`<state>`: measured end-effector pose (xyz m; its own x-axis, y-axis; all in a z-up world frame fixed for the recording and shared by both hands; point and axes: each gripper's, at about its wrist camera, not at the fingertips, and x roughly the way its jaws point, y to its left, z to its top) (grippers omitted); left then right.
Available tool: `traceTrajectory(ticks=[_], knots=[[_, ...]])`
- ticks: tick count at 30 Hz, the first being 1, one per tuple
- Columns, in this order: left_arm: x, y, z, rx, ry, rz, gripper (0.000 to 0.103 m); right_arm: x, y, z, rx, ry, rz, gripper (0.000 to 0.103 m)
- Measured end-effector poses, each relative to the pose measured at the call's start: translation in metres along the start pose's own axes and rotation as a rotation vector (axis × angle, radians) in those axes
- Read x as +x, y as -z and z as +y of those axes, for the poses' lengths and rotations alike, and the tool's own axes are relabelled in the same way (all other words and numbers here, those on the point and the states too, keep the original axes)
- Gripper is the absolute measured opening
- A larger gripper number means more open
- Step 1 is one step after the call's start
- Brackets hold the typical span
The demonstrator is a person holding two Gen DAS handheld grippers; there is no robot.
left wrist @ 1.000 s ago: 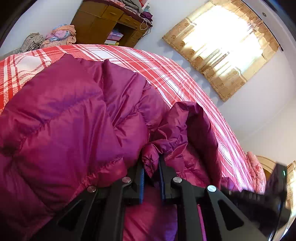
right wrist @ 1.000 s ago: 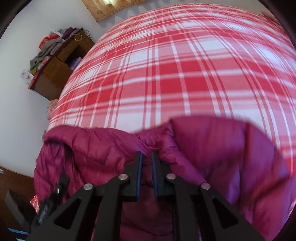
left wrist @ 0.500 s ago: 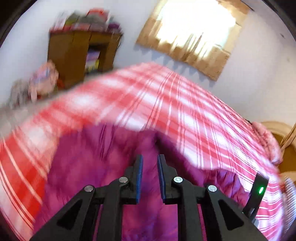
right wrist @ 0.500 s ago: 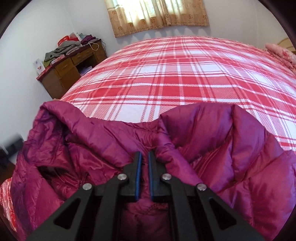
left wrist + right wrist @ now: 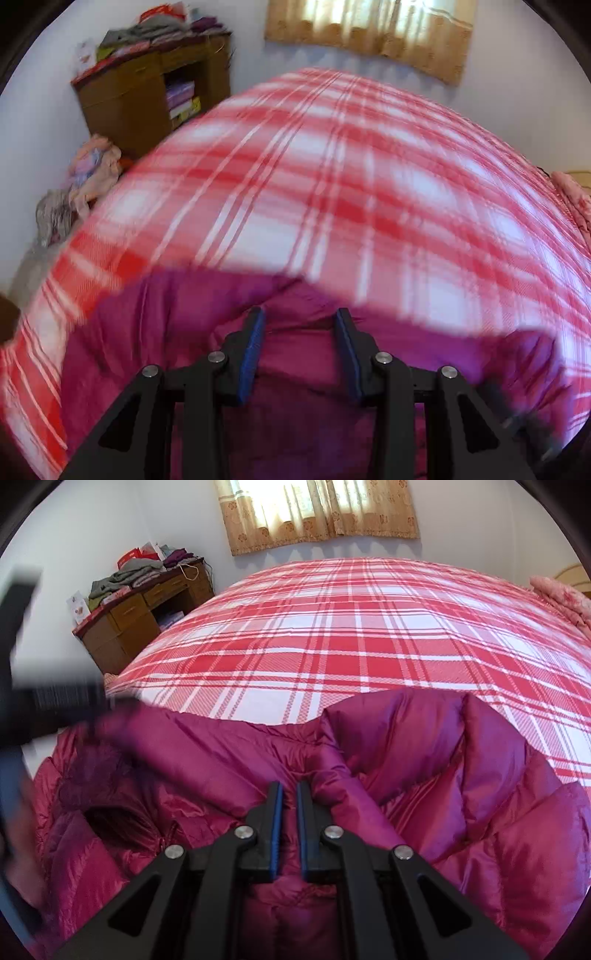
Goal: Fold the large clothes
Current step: 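Lift the hem with the left tool and fold it toward the collar held by the right tool, then open both tools and lift them away from the folded jacket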
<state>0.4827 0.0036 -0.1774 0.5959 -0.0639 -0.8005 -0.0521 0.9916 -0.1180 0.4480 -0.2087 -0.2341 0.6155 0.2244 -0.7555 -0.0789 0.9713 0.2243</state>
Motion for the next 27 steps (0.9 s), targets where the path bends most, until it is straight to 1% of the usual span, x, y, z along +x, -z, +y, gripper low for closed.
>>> traceTrajectory(ticks=[1, 2, 4, 6, 8, 10, 11, 12, 13, 15, 16, 17, 18, 19, 20, 21, 22, 25, 27], knots=[[0.000, 0.012, 0.007, -0.006, 0.020, -0.026, 0.040, 0.000, 0.000, 0.000, 0.003, -0.006, -0.001, 0.008], [-0.002, 0.025, 0.010, 0.007, 0.023, -0.074, 0.040, 0.000, 0.000, -0.001, 0.006, -0.011, -0.001, 0.009], [-0.003, 0.031, 0.005, 0.026, -0.001, -0.115, 0.040, -0.001, 0.000, -0.001, 0.012, -0.019, -0.001, 0.009], [0.002, 0.027, 0.003, 0.014, -0.013, -0.113, 0.040, -0.002, -0.001, -0.002, 0.018, -0.030, -0.001, 0.010], [0.003, 0.026, 0.002, 0.018, -0.016, -0.118, 0.040, -0.003, -0.001, -0.007, 0.044, -0.059, 0.006, 0.010], [0.004, 0.025, 0.005, 0.010, 0.001, -0.117, 0.040, -0.005, -0.004, -0.015, 0.088, -0.093, 0.041, 0.009], [0.001, 0.025, 0.006, 0.002, 0.013, -0.117, 0.040, -0.009, -0.006, -0.017, 0.102, -0.088, 0.061, 0.009], [0.002, 0.025, 0.006, -0.005, 0.022, -0.119, 0.040, -0.015, -0.010, -0.016, 0.110, -0.060, 0.074, 0.010], [0.003, 0.025, 0.006, -0.007, 0.025, -0.121, 0.040, -0.022, -0.013, -0.013, 0.103, -0.034, 0.067, 0.017], [0.001, 0.026, 0.003, 0.006, 0.010, -0.123, 0.040, -0.035, -0.020, -0.001, 0.024, 0.031, 0.012, 0.032], [0.002, 0.027, 0.001, 0.015, 0.001, -0.123, 0.040, -0.038, -0.023, 0.008, -0.046, 0.106, -0.023, 0.053], [0.003, 0.027, -0.001, 0.021, -0.005, -0.123, 0.040, -0.036, -0.023, 0.013, -0.089, 0.169, -0.038, 0.067], [0.002, 0.027, -0.002, 0.027, -0.007, -0.122, 0.040, -0.029, -0.021, 0.013, -0.110, 0.206, -0.020, 0.067], [0.003, 0.027, -0.002, 0.031, -0.008, -0.122, 0.040, -0.008, -0.015, 0.008, -0.121, 0.236, 0.062, 0.068], [0.003, 0.027, -0.003, 0.035, -0.014, -0.122, 0.040, 0.004, -0.008, 0.002, -0.105, 0.212, 0.099, 0.068], [0.004, 0.027, -0.005, 0.042, -0.024, -0.121, 0.040, 0.001, -0.007, -0.002, -0.086, 0.196, 0.057, 0.068], [0.004, 0.028, -0.007, 0.052, -0.037, -0.120, 0.040, 0.001, -0.008, -0.004, -0.074, 0.188, 0.058, 0.068], [0.007, 0.028, -0.017, 0.095, -0.095, -0.121, 0.041, 0.002, -0.007, 0.000, -0.096, 0.215, 0.050, 0.068], [0.007, 0.028, -0.019, 0.105, -0.110, -0.122, 0.041, 0.003, -0.006, 0.001, -0.100, 0.223, 0.042, 0.068]])
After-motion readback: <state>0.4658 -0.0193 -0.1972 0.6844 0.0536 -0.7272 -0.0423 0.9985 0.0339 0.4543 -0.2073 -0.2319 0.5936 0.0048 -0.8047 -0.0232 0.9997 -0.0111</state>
